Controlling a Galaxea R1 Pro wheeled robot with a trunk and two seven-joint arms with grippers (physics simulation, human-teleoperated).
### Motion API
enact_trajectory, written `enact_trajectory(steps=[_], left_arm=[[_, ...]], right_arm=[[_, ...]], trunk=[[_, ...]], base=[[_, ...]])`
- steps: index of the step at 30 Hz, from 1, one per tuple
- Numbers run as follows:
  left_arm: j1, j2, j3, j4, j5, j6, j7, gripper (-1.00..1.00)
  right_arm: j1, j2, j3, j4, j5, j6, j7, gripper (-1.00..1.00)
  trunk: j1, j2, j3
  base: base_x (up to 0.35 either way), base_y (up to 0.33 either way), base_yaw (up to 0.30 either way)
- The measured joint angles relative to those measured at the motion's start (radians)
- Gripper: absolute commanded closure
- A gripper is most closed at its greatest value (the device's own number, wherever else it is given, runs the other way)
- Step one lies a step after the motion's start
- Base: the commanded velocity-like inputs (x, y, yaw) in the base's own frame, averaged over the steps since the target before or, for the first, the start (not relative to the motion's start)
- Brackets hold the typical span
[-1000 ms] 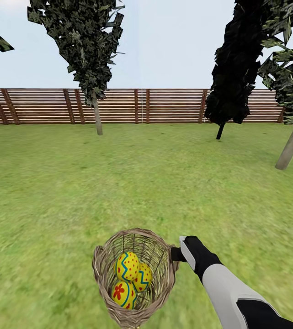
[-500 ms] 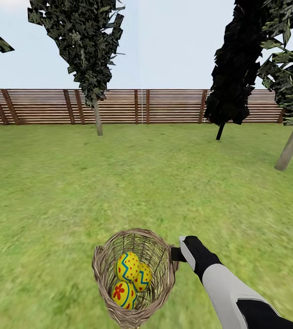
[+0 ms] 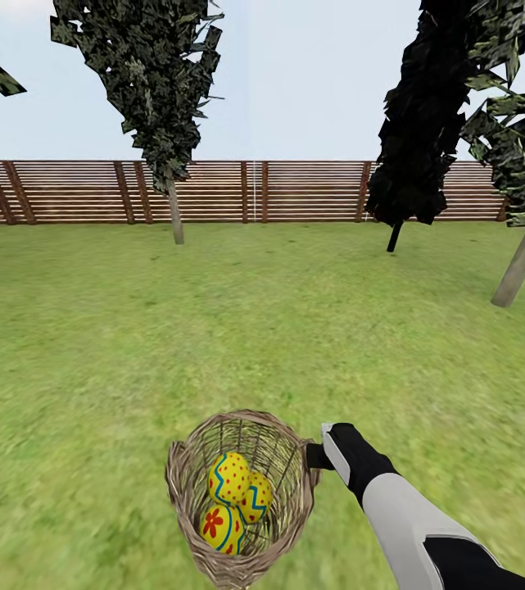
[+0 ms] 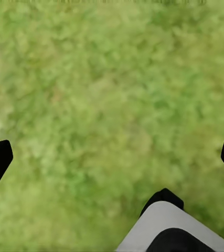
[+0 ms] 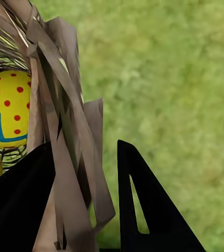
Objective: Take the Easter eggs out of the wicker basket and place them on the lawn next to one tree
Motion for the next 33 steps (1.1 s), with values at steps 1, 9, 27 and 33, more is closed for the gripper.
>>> enact_trajectory(steps=[1, 9, 27, 33], left_arm=[[0.0, 0.0, 0.0, 0.0, 0.0, 0.0, 0.0, -1.0], [0.0, 0.0, 0.0, 0.0, 0.0, 0.002, 0.003, -1.0], [0.0, 0.0, 0.0, 0.0, 0.0, 0.002, 0.003, -1.0], [0.0, 0.0, 0.0, 0.0, 0.0, 0.002, 0.002, -1.0]], right_arm=[[0.0, 0.0, 0.0, 0.0, 0.0, 0.0, 0.0, 1.0], [0.0, 0.0, 0.0, 0.0, 0.0, 0.0, 0.0, 1.0], [0.0, 0.0, 0.0, 0.001, -0.001, 0.0, 0.0, 1.0], [0.0, 0.0, 0.0, 0.002, 0.0, 0.0, 0.0, 1.0]], trunk=[[-0.004, 0.007, 0.003], [-0.035, 0.063, 0.028], [-0.104, 0.189, 0.085], [-0.127, 0.231, 0.104]], base=[[0.0, 0.0, 0.0], [0.0, 0.0, 0.0], [0.0, 0.0, 0.0], [0.0, 0.0, 0.0]])
